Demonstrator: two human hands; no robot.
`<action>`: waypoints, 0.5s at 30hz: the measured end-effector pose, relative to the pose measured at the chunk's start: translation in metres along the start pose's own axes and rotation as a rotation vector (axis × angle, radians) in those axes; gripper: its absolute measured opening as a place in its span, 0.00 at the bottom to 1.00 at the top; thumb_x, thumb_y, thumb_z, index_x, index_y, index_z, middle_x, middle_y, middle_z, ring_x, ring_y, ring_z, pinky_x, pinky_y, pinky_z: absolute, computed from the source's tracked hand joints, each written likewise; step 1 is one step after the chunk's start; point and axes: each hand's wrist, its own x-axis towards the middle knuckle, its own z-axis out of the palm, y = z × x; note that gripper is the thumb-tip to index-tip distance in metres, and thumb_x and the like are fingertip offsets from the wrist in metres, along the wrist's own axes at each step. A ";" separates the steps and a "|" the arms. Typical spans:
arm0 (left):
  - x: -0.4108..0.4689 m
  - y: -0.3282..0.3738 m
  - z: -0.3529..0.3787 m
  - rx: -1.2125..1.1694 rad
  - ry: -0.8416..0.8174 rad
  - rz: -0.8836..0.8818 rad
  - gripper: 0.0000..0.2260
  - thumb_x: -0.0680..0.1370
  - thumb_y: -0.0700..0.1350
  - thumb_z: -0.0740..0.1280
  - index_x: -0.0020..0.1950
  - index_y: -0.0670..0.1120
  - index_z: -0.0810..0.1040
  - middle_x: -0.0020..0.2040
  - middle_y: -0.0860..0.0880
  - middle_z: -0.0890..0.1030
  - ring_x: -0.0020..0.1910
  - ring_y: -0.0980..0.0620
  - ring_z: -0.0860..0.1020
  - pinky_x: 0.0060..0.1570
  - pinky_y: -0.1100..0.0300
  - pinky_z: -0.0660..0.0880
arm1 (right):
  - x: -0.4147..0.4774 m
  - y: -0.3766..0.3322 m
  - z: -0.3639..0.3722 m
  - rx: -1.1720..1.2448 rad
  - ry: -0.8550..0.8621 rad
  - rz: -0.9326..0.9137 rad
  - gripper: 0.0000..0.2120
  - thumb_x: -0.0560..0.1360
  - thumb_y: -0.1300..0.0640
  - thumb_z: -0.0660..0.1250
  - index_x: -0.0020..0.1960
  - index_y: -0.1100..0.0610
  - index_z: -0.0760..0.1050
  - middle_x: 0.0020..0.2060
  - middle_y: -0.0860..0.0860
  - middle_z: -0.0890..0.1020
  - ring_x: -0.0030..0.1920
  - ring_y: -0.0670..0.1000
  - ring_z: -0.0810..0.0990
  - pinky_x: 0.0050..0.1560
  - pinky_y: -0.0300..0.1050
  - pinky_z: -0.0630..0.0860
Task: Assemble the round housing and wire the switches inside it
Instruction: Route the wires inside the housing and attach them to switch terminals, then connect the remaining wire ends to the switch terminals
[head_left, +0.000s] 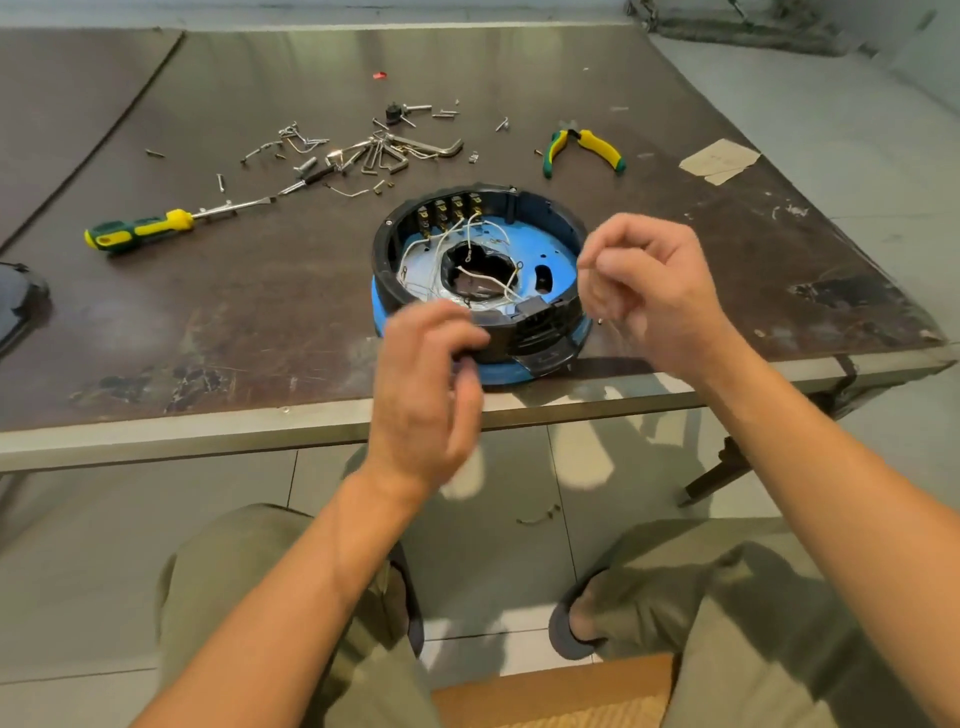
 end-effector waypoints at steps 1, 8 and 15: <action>-0.013 0.011 0.005 -0.065 -0.150 0.172 0.09 0.74 0.34 0.60 0.52 0.39 0.76 0.51 0.40 0.78 0.53 0.43 0.75 0.54 0.54 0.72 | -0.012 0.001 -0.004 0.034 -0.109 0.059 0.10 0.74 0.70 0.60 0.42 0.63 0.78 0.25 0.56 0.72 0.26 0.53 0.67 0.29 0.49 0.62; -0.097 0.003 0.086 0.069 -1.266 -0.316 0.12 0.80 0.46 0.59 0.61 0.47 0.73 0.59 0.45 0.78 0.57 0.45 0.77 0.55 0.50 0.75 | -0.042 0.025 -0.031 -0.356 -0.008 0.140 0.07 0.78 0.71 0.64 0.46 0.67 0.81 0.30 0.58 0.78 0.30 0.51 0.74 0.34 0.42 0.73; -0.166 -0.066 0.177 0.198 -1.463 -0.701 0.14 0.80 0.42 0.59 0.63 0.46 0.77 0.64 0.44 0.77 0.62 0.43 0.76 0.61 0.53 0.73 | -0.017 0.054 -0.072 -0.511 0.147 0.103 0.08 0.79 0.68 0.63 0.49 0.68 0.81 0.31 0.47 0.78 0.28 0.42 0.76 0.33 0.31 0.73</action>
